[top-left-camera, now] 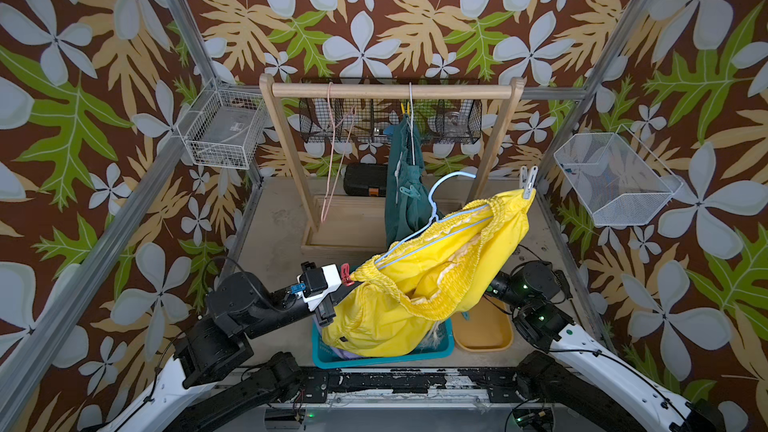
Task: Remove the clothespins securing shorts to the hanger
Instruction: Adjust the shorts in the basket.
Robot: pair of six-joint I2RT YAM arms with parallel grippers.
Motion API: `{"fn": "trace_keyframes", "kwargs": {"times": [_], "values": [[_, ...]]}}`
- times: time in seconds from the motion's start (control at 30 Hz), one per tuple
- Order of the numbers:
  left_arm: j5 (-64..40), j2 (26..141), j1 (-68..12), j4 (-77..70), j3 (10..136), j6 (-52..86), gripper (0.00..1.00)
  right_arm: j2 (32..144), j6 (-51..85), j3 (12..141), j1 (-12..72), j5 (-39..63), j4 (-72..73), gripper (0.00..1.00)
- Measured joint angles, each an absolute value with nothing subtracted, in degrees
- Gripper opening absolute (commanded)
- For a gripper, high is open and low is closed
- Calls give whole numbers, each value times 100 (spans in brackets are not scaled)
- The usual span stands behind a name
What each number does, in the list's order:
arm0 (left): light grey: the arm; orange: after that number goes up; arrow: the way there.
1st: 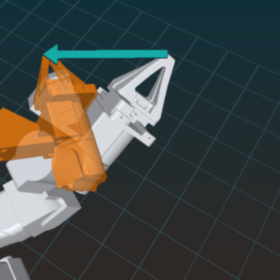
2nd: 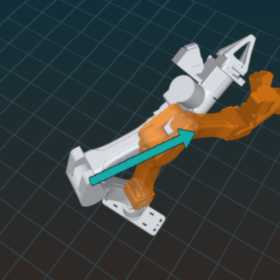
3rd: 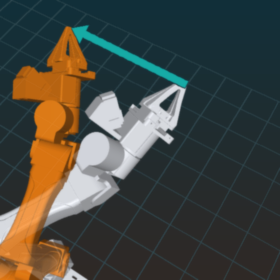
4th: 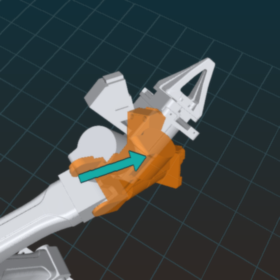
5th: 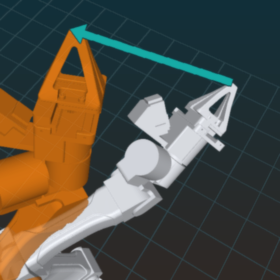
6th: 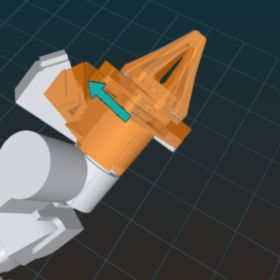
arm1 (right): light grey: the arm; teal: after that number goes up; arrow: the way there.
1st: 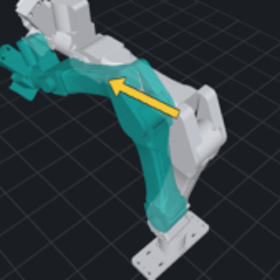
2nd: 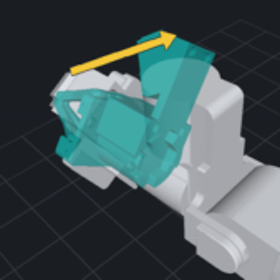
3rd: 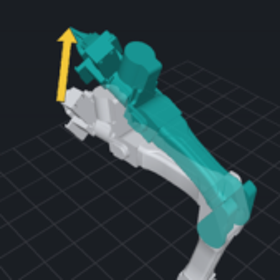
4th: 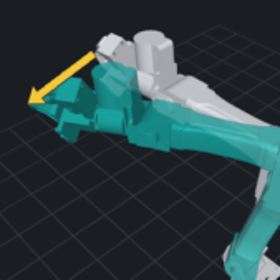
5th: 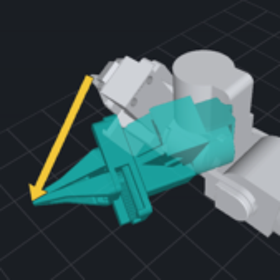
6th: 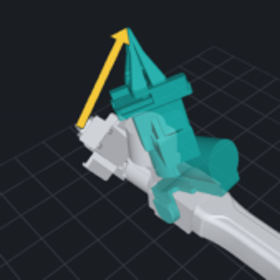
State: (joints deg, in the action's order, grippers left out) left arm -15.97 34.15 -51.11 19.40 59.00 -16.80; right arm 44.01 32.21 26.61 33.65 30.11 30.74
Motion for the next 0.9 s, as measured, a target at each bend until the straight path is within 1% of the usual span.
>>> {"fn": "trace_keyframes", "kwargs": {"times": [0.27, 0.4, 0.67, 0.77, 0.9], "values": [[-2102, 4303, -5105, 2058, 6189, -1621, 0, 4134, 3468, 2237, 3389, 2530, 2987, 95], [-2469, 4600, -4921, 2025, 6235, -1533, 0, 4128, 3555, 2206, 3389, 2375, 2910, 95], [-3551, 5354, -4246, 1664, 6346, -1417, 0, 4176, 3614, 2058, 3387, 2156, 2912, 95], [-3846, 5422, -3962, 1420, 6213, -1299, 0, 4209, 3669, 2023, 3389, 2115, 2932, 95], [-4213, 5417, -3334, 917, 5784, -934, 0, 4318, 3712, 1973, 3391, 2108, 3037, 95]]}}
